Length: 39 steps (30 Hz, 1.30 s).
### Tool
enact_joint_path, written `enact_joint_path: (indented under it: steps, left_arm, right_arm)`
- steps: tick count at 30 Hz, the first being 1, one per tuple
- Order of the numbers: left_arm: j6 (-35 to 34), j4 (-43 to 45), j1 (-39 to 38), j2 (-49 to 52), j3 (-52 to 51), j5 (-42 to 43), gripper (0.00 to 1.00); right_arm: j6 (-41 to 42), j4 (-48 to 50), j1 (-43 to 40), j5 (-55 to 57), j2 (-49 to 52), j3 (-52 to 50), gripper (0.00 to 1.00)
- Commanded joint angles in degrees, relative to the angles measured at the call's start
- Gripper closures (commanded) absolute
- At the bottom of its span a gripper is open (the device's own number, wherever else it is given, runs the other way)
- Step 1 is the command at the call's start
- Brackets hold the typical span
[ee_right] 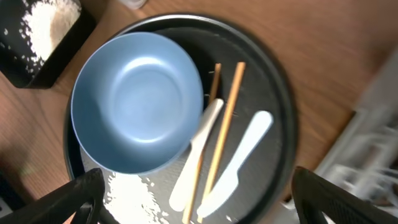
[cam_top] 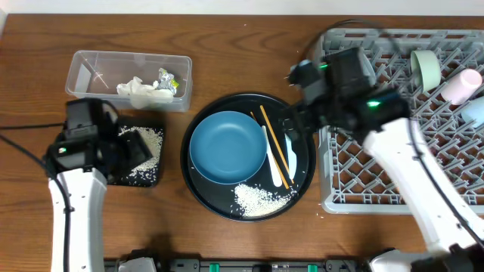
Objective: Sort waste into correct bins and load items into the dishwasher rack
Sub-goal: 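Bring the blue plate back with left gripper onto the round tray, then grasp the blue plate edge with right gripper and lift it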
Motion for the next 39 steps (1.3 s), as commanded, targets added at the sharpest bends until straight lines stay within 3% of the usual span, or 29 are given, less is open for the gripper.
enact_joint_path:
  steps: [1, 10, 27, 31, 36, 39]
  left_arm:
    - [-0.09, -0.55, 2.47, 0.07, 0.39, -0.59, 0.32]
    - [-0.07, -0.57, 2.73, 0.07, 0.39, -0.59, 0.31]
    - [-0.07, -0.55, 2.73, 0.22, 0.39, -0.59, 0.31]
    - [-0.09, -0.55, 2.73, 0.22, 0.39, -0.59, 0.31]
    - [-0.09, -0.57, 2.73, 0.22, 0.39, -0.57, 0.31]
    - [-0.09, -0.57, 2.73, 0.22, 0.39, -0.57, 0.31]
  right_arm:
    - [5.92, 1.14, 3.78, 4.33, 5.68, 0.33, 0.11]
    - [15.04, 6.34, 8.39, 9.20, 19.71, 0.33, 0.28]
    - [16.06, 10.05, 10.60, 7.10, 27.54, 0.31, 0.55]
    - [16.09, 10.82, 11.37, 7.15, 27.54, 0.33, 0.67]
    - [16.06, 10.78, 11.08, 7.48, 27.47, 0.37, 0.99]
    - [16.06, 10.21, 10.27, 8.02, 26.91, 0.68, 0.99]
